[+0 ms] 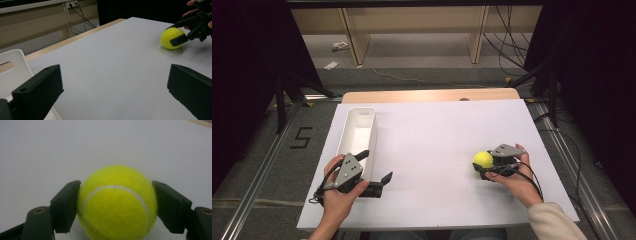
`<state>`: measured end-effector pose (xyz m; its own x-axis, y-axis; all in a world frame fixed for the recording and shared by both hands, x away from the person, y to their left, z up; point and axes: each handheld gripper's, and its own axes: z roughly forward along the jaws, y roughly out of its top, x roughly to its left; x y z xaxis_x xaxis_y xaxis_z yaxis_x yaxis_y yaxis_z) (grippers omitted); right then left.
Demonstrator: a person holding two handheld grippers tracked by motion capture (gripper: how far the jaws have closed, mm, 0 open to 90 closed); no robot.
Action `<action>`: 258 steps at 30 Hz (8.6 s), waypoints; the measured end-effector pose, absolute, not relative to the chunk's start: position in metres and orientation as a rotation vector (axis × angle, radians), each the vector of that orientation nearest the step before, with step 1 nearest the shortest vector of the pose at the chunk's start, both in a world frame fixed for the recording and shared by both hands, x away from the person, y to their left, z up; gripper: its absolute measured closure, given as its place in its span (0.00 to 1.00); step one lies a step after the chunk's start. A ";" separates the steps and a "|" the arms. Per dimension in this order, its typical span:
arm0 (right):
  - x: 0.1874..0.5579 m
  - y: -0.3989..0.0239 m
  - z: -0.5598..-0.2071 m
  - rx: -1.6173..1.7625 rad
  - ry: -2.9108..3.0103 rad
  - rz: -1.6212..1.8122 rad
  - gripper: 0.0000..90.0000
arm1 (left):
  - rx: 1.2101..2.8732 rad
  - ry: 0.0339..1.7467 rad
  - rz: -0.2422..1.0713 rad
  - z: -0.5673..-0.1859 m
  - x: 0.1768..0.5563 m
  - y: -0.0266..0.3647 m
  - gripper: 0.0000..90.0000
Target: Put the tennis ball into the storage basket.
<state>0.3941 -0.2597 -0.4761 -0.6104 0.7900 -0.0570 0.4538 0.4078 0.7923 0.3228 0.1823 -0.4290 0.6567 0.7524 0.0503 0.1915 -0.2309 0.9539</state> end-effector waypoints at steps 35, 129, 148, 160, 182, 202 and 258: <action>0.390 -0.255 -0.457 1.030 2.182 1.186 0.30 | 1.764 0.750 0.630 -0.429 0.322 0.182 0.00; 0.411 -0.195 -0.430 0.967 2.130 1.327 0.30 | 1.761 0.748 0.628 -0.429 0.322 0.182 0.00; 0.414 -0.178 -0.430 0.948 2.146 1.349 0.30 | 1.761 0.748 0.627 -0.428 0.322 0.182 0.00; 0.415 -0.172 -0.433 0.945 2.159 1.340 0.30 | 1.761 0.748 0.627 -0.428 0.322 0.182 0.00; 0.419 -0.160 -0.433 0.930 2.166 1.345 0.30 | 1.758 0.748 0.626 -0.428 0.321 0.183 0.00; 0.421 -0.150 -0.432 0.918 2.175 1.358 0.30 | 1.757 0.746 0.628 -0.427 0.321 0.183 0.00; 0.418 -0.129 -0.433 0.896 2.200 1.361 0.30 | 1.756 0.749 0.628 -0.428 0.321 0.183 0.00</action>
<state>0.4178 -0.1290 -0.4332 -0.7141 0.7000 -0.0035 0.3094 0.3200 0.8955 0.3208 0.1831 -0.4278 0.6632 0.7467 0.0515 0.1814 -0.2271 0.9568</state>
